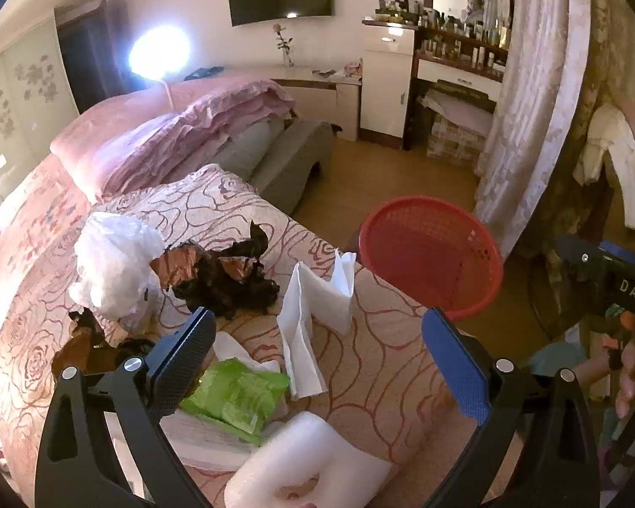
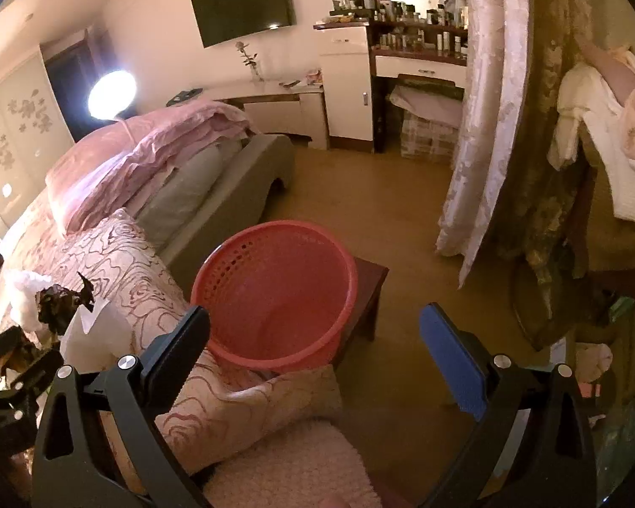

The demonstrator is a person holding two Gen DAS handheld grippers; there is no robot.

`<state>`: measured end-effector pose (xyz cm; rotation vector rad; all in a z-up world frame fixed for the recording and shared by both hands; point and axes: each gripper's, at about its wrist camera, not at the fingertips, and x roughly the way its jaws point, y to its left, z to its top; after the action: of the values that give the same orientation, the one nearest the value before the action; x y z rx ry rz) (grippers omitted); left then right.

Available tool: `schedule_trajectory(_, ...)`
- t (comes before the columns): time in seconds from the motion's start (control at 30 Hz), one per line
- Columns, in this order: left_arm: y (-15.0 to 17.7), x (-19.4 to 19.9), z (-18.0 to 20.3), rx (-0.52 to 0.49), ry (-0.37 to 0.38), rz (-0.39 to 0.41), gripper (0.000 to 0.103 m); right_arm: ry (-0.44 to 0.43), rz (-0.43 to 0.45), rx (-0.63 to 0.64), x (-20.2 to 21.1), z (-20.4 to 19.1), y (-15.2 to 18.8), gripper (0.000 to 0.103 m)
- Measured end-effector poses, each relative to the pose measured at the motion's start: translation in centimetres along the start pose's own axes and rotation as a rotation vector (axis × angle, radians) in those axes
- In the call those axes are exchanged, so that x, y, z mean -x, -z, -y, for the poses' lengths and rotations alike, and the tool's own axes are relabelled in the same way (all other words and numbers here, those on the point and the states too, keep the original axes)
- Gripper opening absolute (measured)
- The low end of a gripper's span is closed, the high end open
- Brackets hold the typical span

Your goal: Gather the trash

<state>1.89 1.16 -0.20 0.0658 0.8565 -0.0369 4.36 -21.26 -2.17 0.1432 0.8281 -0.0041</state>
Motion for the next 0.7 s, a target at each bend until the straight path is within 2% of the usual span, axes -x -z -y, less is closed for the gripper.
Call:
schedule_trajectory(0.27,0.9,0.1,0.0,0.014,0.002,-0.007,0.094,-0.032,-0.002,0.037,0.2,-1.3,0.5,0.096)
schedule_trajectory(0.7,1.6,0.2,-0.1,0.025,0.004,-0.013,0.094,-0.029,-0.011,0.044,0.0,-1.5,1.0,0.096)
